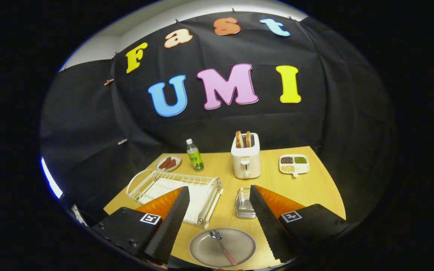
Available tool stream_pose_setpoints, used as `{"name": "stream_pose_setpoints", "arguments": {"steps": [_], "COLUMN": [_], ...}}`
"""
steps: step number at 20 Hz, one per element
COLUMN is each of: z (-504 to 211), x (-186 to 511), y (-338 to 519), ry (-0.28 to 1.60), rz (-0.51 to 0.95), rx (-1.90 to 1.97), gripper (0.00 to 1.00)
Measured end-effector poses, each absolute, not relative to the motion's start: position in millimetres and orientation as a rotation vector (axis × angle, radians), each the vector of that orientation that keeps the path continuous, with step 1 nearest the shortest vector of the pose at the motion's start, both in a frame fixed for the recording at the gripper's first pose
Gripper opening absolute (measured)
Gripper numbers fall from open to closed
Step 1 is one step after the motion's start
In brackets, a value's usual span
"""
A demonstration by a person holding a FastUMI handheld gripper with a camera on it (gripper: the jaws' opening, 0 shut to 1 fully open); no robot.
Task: Take the plate from the dish rack, then take the spoon from the basket and place it into the plate.
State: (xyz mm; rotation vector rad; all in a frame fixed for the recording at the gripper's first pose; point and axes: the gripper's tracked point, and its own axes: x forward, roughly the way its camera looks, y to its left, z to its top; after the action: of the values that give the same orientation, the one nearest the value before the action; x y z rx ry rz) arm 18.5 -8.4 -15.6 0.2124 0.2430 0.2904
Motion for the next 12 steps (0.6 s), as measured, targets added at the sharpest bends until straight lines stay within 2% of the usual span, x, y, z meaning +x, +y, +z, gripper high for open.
{"name": "stream_pose_setpoints", "arguments": {"steps": [9,12], "z": [81.8,75.6], "x": [-25.9,-26.2], "y": [55.2,66.6], "ry": [-0.084,-0.091], "rz": [0.139,0.071], "rx": [0.174,0.102], "gripper": [0.99,0.99]}}
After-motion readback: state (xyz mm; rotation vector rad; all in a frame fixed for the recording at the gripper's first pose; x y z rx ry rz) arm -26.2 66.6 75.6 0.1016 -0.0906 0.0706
